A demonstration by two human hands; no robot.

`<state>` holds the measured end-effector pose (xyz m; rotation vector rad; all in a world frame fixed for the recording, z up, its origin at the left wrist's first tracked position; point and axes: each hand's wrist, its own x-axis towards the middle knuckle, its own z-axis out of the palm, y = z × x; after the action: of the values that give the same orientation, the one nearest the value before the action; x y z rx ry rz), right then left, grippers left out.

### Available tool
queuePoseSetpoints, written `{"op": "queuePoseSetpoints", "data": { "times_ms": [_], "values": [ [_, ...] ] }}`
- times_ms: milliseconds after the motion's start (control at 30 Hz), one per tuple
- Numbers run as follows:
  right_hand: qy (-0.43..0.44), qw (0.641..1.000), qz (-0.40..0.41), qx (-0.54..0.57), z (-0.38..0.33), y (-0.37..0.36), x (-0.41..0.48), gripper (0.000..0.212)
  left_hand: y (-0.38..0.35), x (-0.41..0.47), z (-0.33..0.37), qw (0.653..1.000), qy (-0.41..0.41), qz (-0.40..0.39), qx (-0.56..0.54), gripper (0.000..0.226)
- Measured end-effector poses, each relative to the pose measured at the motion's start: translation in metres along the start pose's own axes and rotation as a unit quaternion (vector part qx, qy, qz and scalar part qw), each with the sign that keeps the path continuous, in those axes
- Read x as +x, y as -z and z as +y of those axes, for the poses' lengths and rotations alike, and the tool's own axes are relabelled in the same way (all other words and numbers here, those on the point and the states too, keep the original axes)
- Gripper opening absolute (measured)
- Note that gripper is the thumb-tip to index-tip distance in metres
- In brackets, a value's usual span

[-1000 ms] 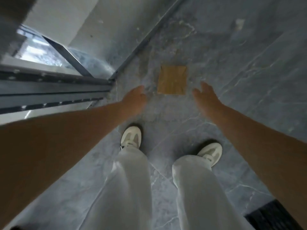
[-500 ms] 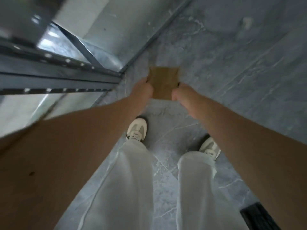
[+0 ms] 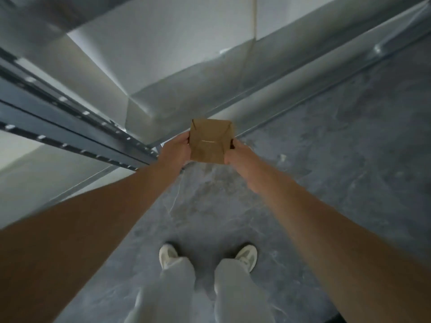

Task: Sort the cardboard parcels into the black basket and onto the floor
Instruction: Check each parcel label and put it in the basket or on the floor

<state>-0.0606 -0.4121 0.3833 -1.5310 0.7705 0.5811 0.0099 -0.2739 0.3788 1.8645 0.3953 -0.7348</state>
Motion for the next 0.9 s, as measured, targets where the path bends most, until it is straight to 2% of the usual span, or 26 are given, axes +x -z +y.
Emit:
{"op": "queuePoseSetpoints", "data": {
  "times_ms": [100,267,433,533,667,767,833,900],
  "values": [
    [0.013,0.998,0.013,0.054,0.018,-0.009,-0.014,0.043,-0.004,-0.006,-0.024,1.0,-0.014,-0.007,-0.008,0.064],
    [-0.032,0.997,0.02,0.073,0.072,-0.058,-0.021,0.059,0.008,-0.034,-0.108,0.998,0.027,0.004,-0.056,0.065],
    [-0.057,0.998,0.014,-0.022,0.106,-0.126,-0.04,0.054,0.058,-0.074,-0.184,0.994,0.058,0.028,-0.089,0.067],
    [-0.022,0.998,-0.018,-0.048,0.099,-0.186,-0.061,0.048,0.119,-0.104,-0.214,0.992,0.03,0.072,-0.098,0.056],
    [0.0,0.996,-0.074,-0.041,0.077,-0.254,-0.103,0.055,0.194,-0.153,-0.219,0.986,-0.004,0.132,-0.106,0.056],
    [0.027,0.995,-0.08,-0.056,0.048,-0.285,-0.143,0.049,0.24,-0.196,-0.202,0.984,-0.031,0.126,-0.118,0.06],
    [0.048,0.993,-0.082,-0.074,0.018,-0.295,-0.173,0.042,0.271,-0.225,-0.183,0.983,-0.056,0.106,-0.139,0.054],
    [0.072,0.989,-0.095,-0.093,-0.022,-0.303,-0.203,0.039,0.307,-0.253,-0.157,0.973,-0.078,0.123,-0.178,0.04]
  ]
}}
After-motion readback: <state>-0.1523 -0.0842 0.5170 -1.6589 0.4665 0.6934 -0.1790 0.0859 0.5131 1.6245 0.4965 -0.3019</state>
